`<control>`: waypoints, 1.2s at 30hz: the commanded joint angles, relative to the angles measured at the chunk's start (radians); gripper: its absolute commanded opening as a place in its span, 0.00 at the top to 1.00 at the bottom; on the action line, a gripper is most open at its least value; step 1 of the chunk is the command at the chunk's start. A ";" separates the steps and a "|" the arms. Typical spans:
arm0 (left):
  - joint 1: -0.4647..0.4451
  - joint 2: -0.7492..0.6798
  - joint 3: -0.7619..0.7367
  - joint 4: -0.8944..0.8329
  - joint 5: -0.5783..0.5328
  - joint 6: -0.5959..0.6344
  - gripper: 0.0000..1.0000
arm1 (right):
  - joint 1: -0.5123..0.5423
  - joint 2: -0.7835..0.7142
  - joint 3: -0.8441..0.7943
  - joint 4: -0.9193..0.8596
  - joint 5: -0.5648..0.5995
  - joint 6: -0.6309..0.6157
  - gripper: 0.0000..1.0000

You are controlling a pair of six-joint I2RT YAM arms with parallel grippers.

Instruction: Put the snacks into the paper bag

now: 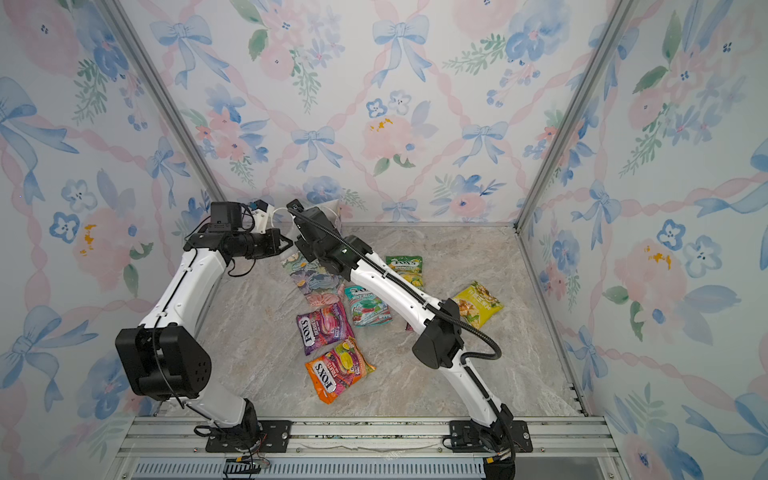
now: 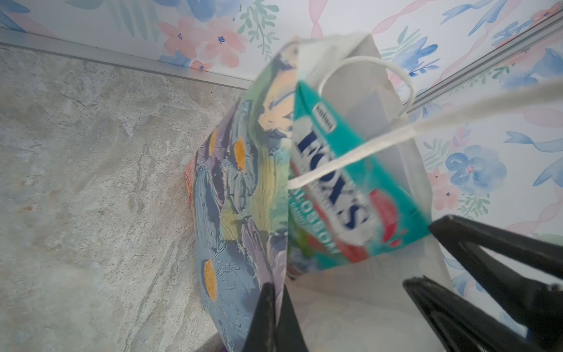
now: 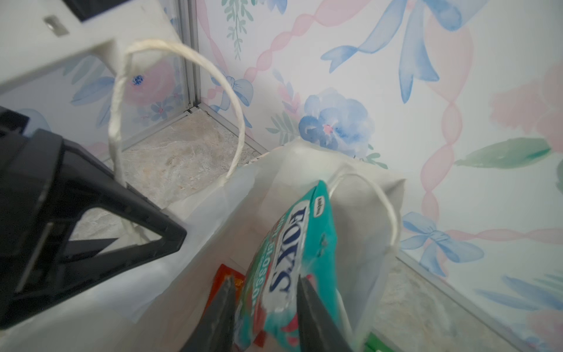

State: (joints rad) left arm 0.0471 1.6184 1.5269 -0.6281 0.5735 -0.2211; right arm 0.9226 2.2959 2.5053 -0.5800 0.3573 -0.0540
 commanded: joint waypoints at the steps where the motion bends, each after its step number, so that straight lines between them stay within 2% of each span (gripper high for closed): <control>1: 0.007 -0.018 -0.017 -0.022 0.006 0.000 1.00 | -0.009 -0.138 -0.006 0.024 -0.070 0.050 0.45; 3: 0.007 -0.019 -0.016 -0.022 0.006 0.000 1.00 | -0.008 -0.181 -0.038 0.035 -0.110 0.076 0.33; 6: 0.007 -0.021 -0.016 -0.022 0.006 0.000 1.00 | -0.010 -0.269 -0.124 0.076 -0.171 0.121 0.22; 10: 0.007 -0.020 -0.018 -0.022 0.005 0.000 1.00 | -0.013 -0.395 -0.273 0.120 -0.236 0.169 0.17; 14: 0.008 -0.021 -0.019 -0.022 0.005 0.000 1.00 | -0.022 -0.576 -0.525 0.163 -0.268 0.213 0.11; 18: 0.007 -0.022 -0.017 -0.022 -0.001 0.002 1.00 | -0.031 -0.809 -0.880 0.231 -0.287 0.265 0.00; 22: 0.007 -0.022 -0.016 -0.022 -0.003 0.003 1.00 | -0.043 -0.965 -1.133 0.200 -0.265 0.336 0.03; 28: 0.007 -0.021 -0.018 -0.023 -0.009 0.003 1.00 | -0.084 -1.129 -1.488 0.205 -0.272 0.579 0.00; 32: 0.007 -0.020 -0.018 -0.022 -0.011 0.003 1.00 | -0.135 -1.129 -1.588 0.212 -0.302 0.633 0.05; 36: 0.007 -0.015 -0.019 -0.022 -0.006 0.002 1.00 | -0.248 -1.059 -1.588 0.224 -0.438 0.615 0.15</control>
State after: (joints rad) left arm 0.0471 1.6180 1.5261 -0.6304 0.5686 -0.2211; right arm 0.7437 1.1999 0.9138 -0.3904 0.0212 0.5266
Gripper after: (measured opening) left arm 0.048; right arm 0.876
